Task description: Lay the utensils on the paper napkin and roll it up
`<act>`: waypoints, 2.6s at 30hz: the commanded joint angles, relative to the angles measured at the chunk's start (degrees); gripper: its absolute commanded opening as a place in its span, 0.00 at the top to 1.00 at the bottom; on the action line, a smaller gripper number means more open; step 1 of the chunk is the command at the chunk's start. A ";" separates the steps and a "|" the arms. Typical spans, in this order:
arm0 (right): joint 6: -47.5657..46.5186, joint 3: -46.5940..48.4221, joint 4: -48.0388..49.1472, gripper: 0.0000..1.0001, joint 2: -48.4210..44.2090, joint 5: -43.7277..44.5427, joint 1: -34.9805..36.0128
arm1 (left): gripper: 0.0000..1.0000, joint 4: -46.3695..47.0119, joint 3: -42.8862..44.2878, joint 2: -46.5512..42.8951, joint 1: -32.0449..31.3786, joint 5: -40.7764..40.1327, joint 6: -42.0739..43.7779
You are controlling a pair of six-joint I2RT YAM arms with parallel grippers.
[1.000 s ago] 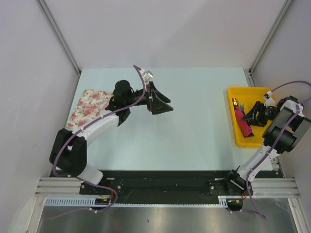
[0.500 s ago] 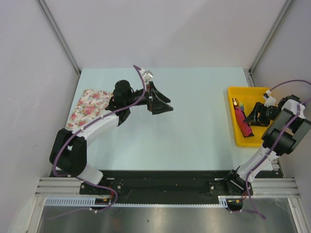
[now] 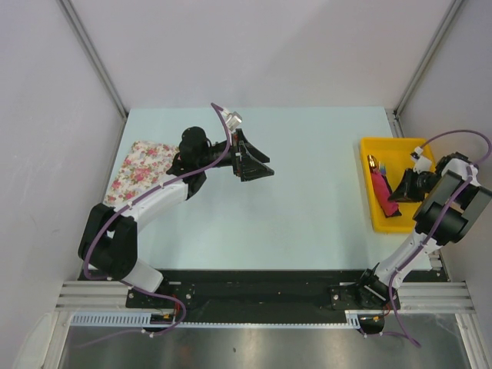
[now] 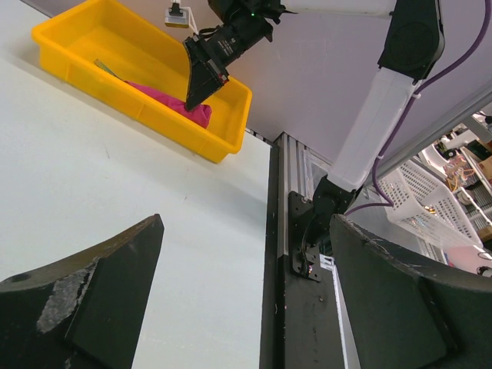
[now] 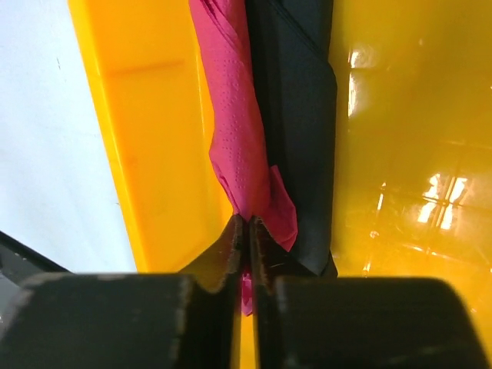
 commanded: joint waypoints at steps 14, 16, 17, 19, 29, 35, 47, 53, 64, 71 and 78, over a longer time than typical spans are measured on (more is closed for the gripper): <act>8.34 -2.07 0.90 1.00 7.13 -6.23 -2.37 | 0.06 2.22 -0.12 -1.11 -0.20 0.73 -0.75; 8.08 -2.60 1.61 0.96 5.90 -5.17 -2.19 | 0.05 2.22 -0.12 -1.11 -0.20 0.73 -0.83; 7.82 -2.69 1.96 0.90 5.46 -4.47 -2.10 | 0.05 2.13 -0.12 -1.11 -0.20 0.64 -0.92; 7.38 -2.51 2.05 0.84 4.23 -3.76 -1.84 | 0.05 2.04 -0.03 -1.11 -0.20 0.55 -0.83; 3.60 1.26 -1.10 0.60 -1.31 -2.53 -1.13 | 0.05 1.61 -0.12 -1.73 -0.20 0.20 -0.83; 0.26 5.57 -5.76 0.57 -3.16 -4.02 -1.57 | 0.05 1.60 -0.91 -2.34 -0.20 0.02 -0.75; -5.02 1.89 -10.61 0.76 -3.51 -3.50 -0.26 | 0.05 2.31 -1.26 -2.43 -0.20 0.28 -0.83; -3.97 0.04 -7.89 0.76 -0.88 0.28 -0.69 | 0.05 1.96 -1.26 -2.17 -0.12 0.29 -0.39; -1.24 -5.05 0.64 0.77 0.79 6.52 0.18 | 0.05 1.96 -0.91 -1.55 -0.12 -0.15 -0.66; -0.36 -4.54 2.58 0.77 1.06 7.76 -0.17 | 0.04 -1.11 -0.29 -1.64 0.06 -1.38 1.01; -1.50 3.45 -3.21 0.74 -2.01 4.42 -1.66 | 0.00 -7.16 0.67 -2.52 2.60 -3.58 3.03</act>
